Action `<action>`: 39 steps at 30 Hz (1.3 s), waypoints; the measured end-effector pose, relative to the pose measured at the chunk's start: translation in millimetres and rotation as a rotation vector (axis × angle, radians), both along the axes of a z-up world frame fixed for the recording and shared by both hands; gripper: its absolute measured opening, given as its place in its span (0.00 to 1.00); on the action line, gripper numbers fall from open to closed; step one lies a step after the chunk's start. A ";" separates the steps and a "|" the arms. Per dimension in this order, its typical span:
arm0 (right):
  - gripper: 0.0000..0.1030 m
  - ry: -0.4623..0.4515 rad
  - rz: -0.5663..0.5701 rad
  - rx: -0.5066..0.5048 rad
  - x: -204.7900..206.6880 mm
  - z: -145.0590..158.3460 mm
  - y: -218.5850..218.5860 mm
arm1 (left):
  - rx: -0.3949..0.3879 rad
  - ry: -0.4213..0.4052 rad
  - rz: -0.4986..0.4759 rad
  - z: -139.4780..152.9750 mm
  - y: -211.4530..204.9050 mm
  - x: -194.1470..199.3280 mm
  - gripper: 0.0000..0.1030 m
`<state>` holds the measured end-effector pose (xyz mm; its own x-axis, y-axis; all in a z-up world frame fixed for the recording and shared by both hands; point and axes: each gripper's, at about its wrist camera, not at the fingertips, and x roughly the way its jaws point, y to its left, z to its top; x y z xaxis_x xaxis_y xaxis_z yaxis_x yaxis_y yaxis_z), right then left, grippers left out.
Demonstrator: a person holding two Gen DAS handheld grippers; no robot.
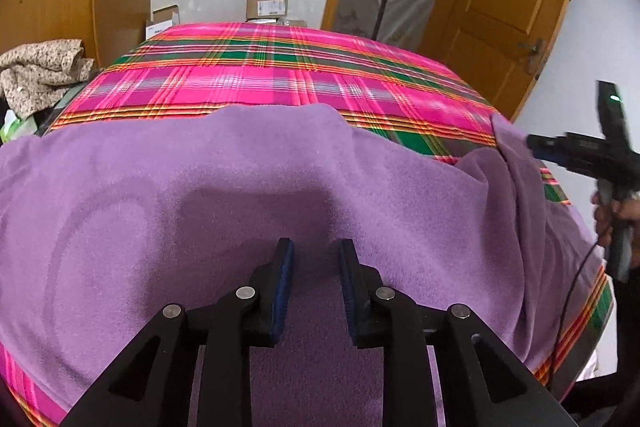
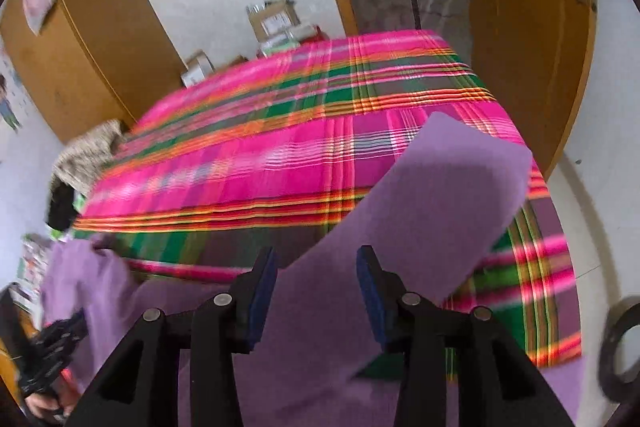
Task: Fold clothes
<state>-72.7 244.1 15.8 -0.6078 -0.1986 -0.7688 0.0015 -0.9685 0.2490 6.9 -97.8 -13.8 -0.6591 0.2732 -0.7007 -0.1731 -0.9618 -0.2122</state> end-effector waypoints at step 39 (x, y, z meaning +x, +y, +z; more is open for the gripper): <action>0.04 0.117 -0.226 -0.130 139.6 3.0 96.7 | 0.042 0.049 -0.174 20.5 44.6 27.0 0.24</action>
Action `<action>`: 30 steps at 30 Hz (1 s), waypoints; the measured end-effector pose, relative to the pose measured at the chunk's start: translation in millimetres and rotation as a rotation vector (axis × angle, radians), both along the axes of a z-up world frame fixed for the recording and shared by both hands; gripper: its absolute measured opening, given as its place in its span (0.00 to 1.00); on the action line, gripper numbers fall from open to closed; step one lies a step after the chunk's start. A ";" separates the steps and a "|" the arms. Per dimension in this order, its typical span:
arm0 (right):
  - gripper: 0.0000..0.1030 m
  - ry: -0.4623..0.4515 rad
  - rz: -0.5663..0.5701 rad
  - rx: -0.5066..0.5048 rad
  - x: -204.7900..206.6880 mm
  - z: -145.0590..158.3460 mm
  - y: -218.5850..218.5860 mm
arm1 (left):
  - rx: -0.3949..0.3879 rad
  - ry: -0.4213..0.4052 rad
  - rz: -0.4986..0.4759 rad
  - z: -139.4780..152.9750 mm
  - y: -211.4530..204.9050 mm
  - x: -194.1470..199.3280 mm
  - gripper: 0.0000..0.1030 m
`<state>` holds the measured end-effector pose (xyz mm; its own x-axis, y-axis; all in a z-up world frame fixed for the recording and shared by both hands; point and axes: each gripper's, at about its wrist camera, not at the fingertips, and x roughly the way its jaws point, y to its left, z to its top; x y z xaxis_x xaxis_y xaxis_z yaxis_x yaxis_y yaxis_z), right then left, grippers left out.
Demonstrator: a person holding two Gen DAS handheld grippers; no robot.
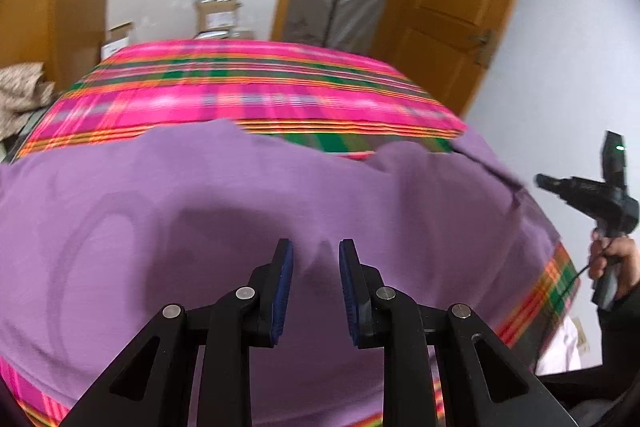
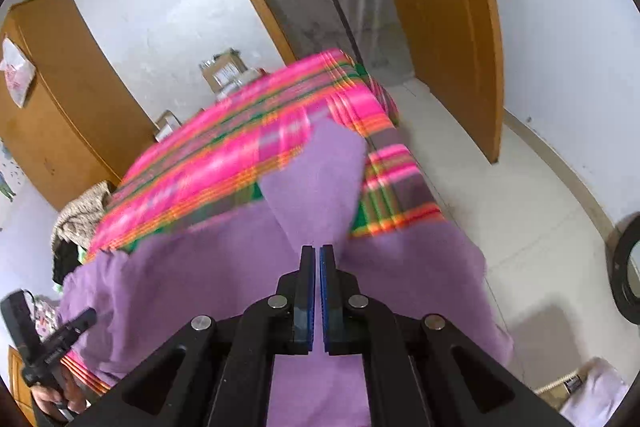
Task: Fold clothes
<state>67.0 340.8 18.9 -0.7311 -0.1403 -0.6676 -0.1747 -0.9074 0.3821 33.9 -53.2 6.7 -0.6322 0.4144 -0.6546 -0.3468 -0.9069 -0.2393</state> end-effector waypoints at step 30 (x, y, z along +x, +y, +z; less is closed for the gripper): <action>0.06 -0.093 0.207 0.327 -56.9 -21.8 -34.5 | -0.150 0.040 -0.339 -11.1 106.4 24.5 0.39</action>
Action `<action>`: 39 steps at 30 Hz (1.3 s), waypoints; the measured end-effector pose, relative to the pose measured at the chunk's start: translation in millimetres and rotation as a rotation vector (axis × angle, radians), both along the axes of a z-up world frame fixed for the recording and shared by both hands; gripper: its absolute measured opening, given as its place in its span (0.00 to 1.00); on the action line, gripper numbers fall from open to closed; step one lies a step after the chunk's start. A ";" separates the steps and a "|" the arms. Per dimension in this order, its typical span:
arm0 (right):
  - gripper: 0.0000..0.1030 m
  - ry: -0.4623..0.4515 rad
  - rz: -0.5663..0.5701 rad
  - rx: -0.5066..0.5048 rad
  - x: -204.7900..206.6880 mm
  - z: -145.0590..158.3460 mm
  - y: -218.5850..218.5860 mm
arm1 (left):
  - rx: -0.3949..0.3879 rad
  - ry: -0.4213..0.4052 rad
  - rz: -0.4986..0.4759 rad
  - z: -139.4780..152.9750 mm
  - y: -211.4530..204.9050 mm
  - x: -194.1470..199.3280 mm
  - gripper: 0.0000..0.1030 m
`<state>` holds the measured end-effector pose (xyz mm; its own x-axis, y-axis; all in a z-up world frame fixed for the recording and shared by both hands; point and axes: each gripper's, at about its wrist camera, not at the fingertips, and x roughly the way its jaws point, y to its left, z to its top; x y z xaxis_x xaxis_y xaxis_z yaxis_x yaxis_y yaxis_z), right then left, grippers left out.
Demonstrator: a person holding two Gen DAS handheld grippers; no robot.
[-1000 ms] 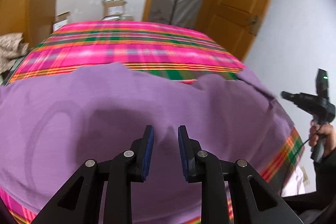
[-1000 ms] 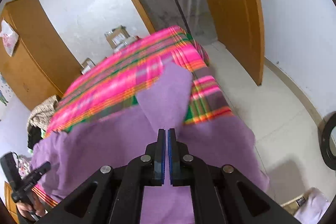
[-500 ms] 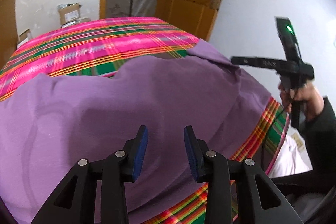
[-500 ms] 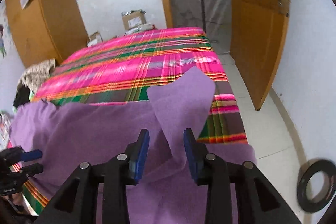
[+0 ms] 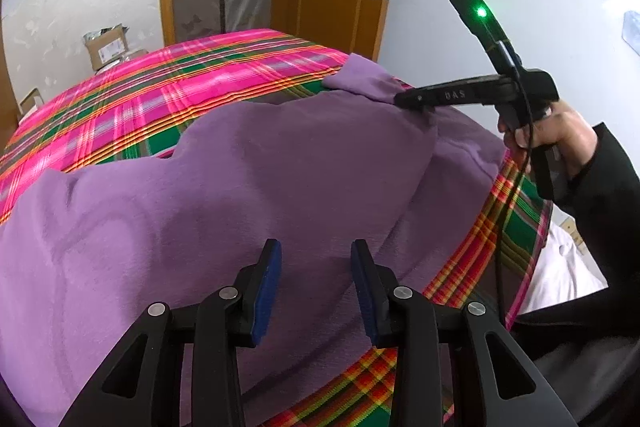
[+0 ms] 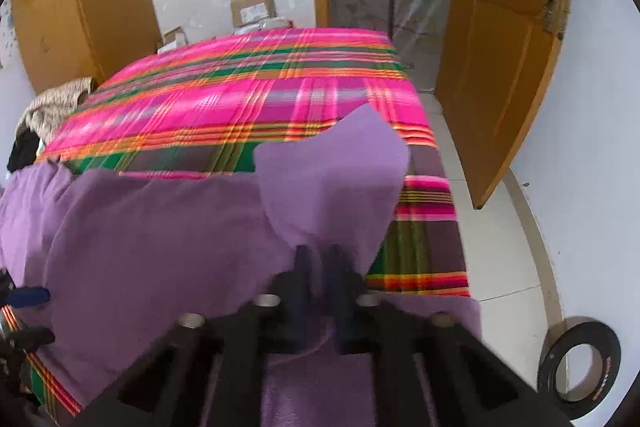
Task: Fold clothes
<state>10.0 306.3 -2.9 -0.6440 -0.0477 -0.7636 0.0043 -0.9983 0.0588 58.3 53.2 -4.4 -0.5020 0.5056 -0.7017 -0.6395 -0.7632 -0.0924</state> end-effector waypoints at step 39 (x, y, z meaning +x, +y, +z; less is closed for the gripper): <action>0.03 0.190 -0.104 -0.305 47.0 47.1 44.3 | 0.084 0.048 0.003 20.4 -18.3 1.8 0.04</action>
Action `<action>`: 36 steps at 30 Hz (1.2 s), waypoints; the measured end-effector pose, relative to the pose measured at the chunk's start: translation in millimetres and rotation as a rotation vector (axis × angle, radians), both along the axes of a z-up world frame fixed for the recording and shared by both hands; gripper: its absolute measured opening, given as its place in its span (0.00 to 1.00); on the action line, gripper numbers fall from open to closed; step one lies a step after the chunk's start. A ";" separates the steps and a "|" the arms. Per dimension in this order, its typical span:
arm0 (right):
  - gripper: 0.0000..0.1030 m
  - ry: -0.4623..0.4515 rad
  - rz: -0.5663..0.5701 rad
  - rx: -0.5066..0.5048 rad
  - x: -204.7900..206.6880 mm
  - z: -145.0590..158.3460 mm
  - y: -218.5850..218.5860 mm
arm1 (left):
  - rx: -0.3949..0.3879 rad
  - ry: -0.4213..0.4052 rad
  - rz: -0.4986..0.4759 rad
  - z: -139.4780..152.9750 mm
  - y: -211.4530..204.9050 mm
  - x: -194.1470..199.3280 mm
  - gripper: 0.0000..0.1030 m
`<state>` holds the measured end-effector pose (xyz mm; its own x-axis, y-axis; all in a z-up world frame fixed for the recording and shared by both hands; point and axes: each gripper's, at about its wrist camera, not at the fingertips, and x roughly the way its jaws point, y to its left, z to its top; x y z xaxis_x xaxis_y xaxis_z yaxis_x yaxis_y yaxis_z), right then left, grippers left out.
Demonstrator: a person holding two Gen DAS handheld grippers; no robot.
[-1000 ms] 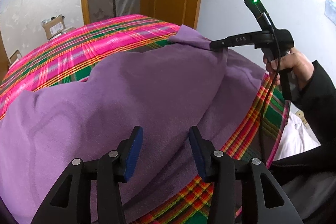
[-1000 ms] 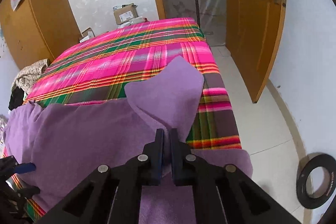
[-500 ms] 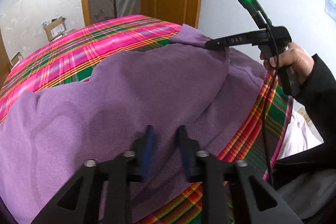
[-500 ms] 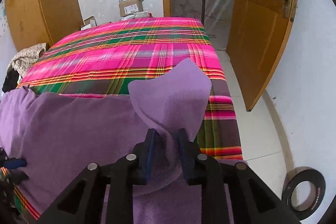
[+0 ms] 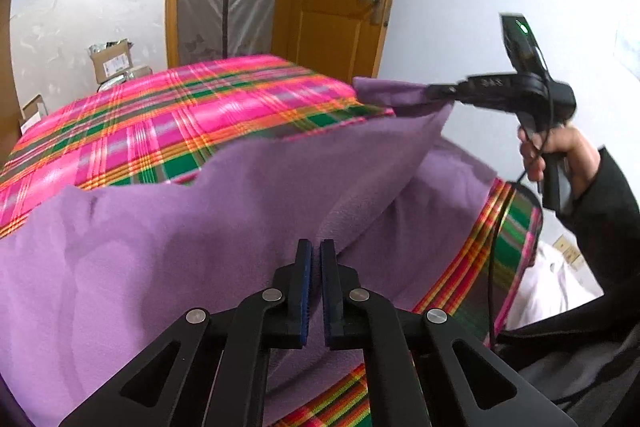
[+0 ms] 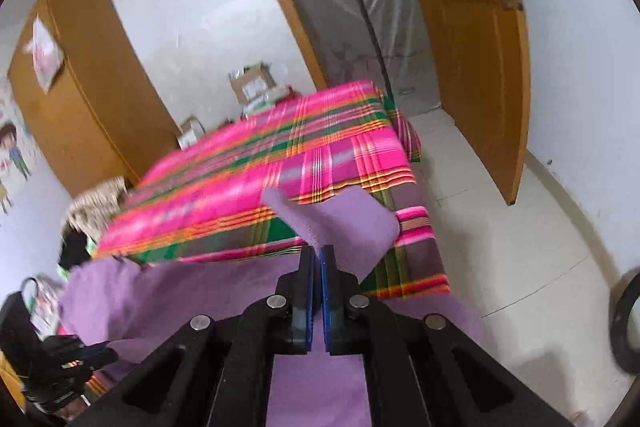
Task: Fold clothes
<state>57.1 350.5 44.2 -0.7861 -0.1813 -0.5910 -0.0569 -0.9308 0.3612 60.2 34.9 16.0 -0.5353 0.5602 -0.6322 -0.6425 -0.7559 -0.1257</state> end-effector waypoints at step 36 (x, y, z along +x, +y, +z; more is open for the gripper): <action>0.03 0.011 -0.234 -0.281 37.4 -29.6 67.0 | 0.026 -0.060 -0.057 -7.5 0.1 7.3 0.04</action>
